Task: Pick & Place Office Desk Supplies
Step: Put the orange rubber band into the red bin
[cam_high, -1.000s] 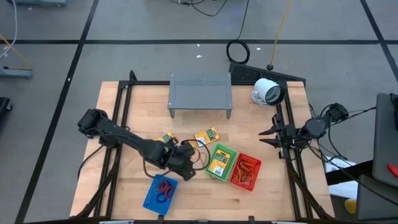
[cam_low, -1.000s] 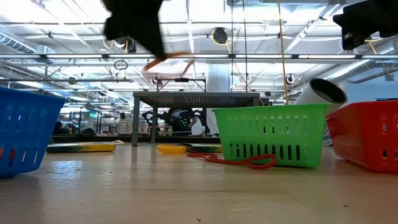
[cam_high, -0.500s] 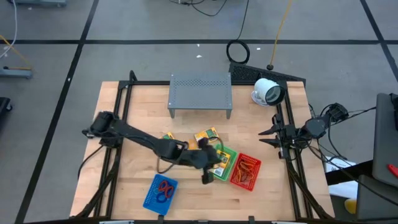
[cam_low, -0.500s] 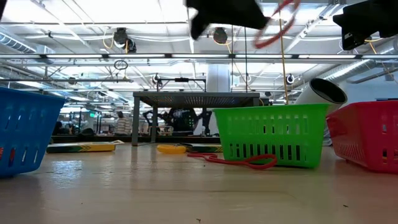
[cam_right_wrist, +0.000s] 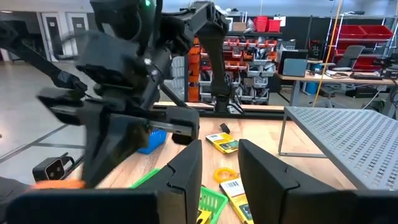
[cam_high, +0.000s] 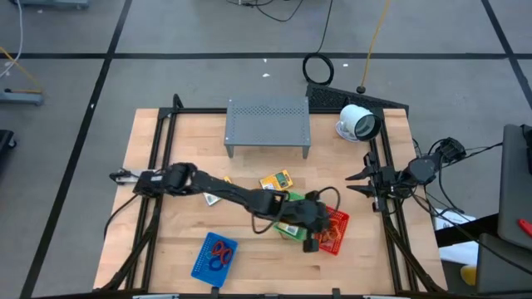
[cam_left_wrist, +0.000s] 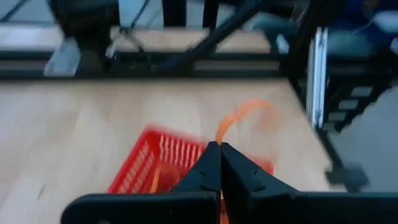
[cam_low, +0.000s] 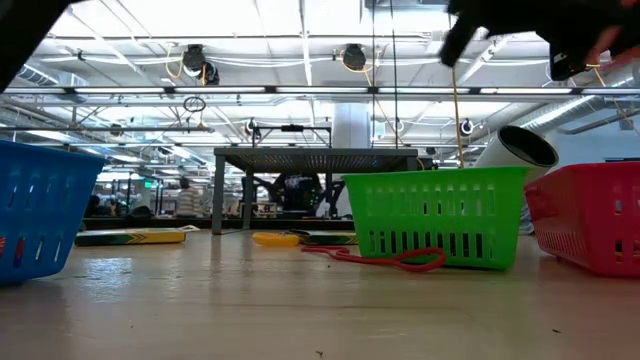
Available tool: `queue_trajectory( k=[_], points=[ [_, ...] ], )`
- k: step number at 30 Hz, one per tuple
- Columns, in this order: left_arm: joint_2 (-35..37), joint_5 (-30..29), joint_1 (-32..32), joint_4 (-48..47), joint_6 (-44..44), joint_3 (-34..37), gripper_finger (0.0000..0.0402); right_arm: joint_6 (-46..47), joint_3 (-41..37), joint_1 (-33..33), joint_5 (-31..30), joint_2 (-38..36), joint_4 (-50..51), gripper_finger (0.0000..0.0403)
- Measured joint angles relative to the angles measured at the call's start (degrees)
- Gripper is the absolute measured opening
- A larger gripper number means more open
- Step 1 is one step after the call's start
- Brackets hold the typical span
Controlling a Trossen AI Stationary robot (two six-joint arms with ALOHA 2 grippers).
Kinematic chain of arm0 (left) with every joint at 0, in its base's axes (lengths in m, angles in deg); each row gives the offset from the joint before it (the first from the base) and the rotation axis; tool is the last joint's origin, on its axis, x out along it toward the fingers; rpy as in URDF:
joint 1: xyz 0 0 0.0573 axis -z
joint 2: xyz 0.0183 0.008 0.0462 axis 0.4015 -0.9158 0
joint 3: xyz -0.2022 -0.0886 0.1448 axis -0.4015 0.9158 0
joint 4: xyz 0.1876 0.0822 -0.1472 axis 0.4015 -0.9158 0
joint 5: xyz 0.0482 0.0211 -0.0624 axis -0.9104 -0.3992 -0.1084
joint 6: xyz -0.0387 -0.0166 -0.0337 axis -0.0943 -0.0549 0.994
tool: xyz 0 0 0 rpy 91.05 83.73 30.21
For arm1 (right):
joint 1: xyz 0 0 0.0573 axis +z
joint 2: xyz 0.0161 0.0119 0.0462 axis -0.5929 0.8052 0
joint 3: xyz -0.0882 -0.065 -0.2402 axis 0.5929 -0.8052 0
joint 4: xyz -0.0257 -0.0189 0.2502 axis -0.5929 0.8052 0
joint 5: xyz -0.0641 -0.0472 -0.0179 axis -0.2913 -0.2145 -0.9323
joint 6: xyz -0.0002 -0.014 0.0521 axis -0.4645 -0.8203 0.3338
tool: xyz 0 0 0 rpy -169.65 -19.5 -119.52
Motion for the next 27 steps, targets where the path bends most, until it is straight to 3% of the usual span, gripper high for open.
queue_trajectory(
  k=[4,13,19,27],
  points=[
    [-4.6,1.2,-1.0,-1.7,0.8,-5.1,0.0000,0.0,0.0,0.0,0.0,0.0,0.0,0.0095],
    [-7.8,0.0,-1.9,-5.1,3.5,-6.2,0.0001,0.0,0.0,0.0,0.0,0.0,0.0,0.0095],
    [-7.6,-6.0,-1.7,-8.0,3.4,-6.2,0.0002,0.0,0.0,0.0,0.0,0.0,0.0,0.0094],
    [-7.6,-8.9,-1.4,-11.1,4.4,-6.2,0.0003,0.0,0.0,0.0,0.0,0.0,0.0,0.0095]
  ],
)
